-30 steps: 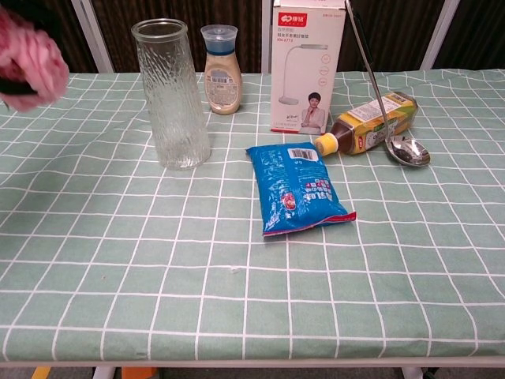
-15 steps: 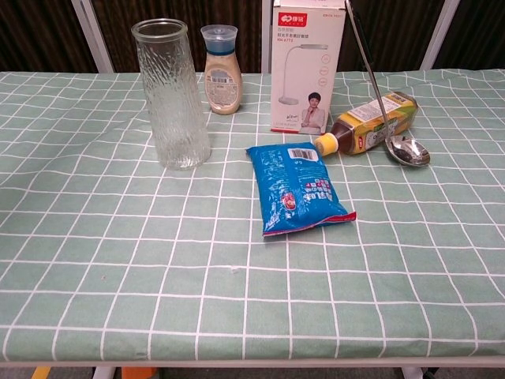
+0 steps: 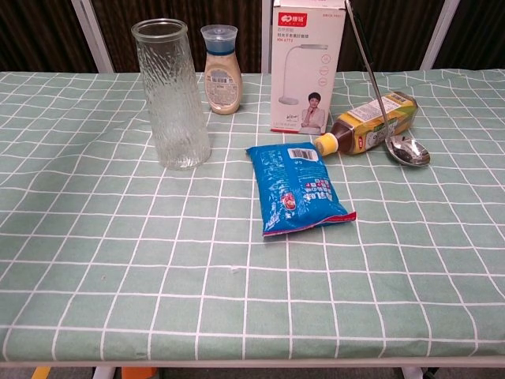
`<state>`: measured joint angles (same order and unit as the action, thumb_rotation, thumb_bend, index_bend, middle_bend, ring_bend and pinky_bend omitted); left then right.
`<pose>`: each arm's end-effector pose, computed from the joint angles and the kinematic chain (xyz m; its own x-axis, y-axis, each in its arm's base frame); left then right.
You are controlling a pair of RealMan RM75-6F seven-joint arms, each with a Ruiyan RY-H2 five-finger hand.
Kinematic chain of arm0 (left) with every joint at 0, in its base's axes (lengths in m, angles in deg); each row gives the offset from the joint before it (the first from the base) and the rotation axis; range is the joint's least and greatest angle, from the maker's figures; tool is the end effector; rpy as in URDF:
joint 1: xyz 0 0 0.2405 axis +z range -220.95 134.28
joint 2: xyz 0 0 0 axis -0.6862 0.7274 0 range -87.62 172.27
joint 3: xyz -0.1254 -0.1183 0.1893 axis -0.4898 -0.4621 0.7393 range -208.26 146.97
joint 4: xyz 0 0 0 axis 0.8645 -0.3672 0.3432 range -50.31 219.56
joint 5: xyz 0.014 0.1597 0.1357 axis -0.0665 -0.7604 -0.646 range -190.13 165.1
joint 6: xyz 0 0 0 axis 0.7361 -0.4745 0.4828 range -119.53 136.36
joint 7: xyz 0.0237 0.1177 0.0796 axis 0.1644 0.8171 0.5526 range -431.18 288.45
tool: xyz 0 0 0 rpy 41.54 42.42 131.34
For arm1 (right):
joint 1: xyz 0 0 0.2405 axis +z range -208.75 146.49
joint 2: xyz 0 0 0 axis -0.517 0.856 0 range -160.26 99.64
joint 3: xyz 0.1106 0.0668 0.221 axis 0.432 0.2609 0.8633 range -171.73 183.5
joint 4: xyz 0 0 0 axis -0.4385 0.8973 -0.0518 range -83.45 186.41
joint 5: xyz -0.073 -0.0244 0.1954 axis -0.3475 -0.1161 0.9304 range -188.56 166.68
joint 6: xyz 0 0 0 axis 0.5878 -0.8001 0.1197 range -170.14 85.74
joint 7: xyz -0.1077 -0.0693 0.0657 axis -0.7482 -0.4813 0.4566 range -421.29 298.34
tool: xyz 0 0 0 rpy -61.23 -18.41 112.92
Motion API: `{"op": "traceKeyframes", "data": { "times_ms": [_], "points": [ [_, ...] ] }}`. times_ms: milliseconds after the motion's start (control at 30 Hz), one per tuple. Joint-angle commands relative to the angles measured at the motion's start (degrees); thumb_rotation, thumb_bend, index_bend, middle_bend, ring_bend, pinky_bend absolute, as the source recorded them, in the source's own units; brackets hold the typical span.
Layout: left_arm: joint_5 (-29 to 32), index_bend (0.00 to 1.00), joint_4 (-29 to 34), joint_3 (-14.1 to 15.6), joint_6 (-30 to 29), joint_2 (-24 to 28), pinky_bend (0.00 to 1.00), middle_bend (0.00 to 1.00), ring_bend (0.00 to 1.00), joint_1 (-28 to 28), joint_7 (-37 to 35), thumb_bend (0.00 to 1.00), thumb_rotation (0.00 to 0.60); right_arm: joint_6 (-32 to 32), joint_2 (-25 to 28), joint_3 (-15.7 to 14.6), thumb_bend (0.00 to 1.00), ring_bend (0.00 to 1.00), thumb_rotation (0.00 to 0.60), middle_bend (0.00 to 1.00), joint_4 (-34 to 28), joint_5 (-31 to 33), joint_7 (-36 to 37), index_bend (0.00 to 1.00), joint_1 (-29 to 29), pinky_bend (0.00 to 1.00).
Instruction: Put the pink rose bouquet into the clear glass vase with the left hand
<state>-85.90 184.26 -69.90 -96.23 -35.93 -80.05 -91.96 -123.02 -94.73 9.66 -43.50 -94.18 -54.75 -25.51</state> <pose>-0.0886 0.3354 0.2426 -0.7265 -0.4437 0.5248 0.6488 -0.6945 0.3110 -0.3075 -0.1872 0.1476 0.2286 -0.0577 0.9718 -0.9727 0.0268 0.2304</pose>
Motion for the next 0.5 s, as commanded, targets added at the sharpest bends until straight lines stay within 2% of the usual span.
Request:
{"op": "traceKeyframes", "data": {
  "times_ms": [33,100,267,500],
  "points": [
    [9.29,0.45,8.31,-4.31,5.34,-0.94,0.60,0.44,0.42,0.46,-7.08,0.31,0.600,-0.16,-0.03,0.11,0.19,0.00,0.600,0.00,0.41,0.02,0.53,0.00,-0.09,0.00],
    [13.22,0.45,10.73,-6.25,7.82,-0.84,0.60,0.44,0.42,1.01,-10.15,0.31,0.600,0.02,-0.06,0.11,0.19,0.00,0.600,0.00,0.77,0.23,0.84,0.00,-0.11,0.00],
    [20.94,0.45,12.18,-11.15,12.73,-0.80,0.60,0.45,0.42,0.62,-13.77,0.31,0.600,0.24,-0.30,0.19,0.19,0.00,0.600,0.00,0.99,0.28,1.03,0.00,0.01,0.00],
    [25.94,0.46,12.81,-12.64,17.03,-1.36,0.60,0.45,0.42,1.48,-16.50,0.31,0.600,0.96,-0.90,0.07,0.19,0.00,0.600,0.00,1.37,0.24,1.00,0.00,0.38,0.00]
  ]
}}
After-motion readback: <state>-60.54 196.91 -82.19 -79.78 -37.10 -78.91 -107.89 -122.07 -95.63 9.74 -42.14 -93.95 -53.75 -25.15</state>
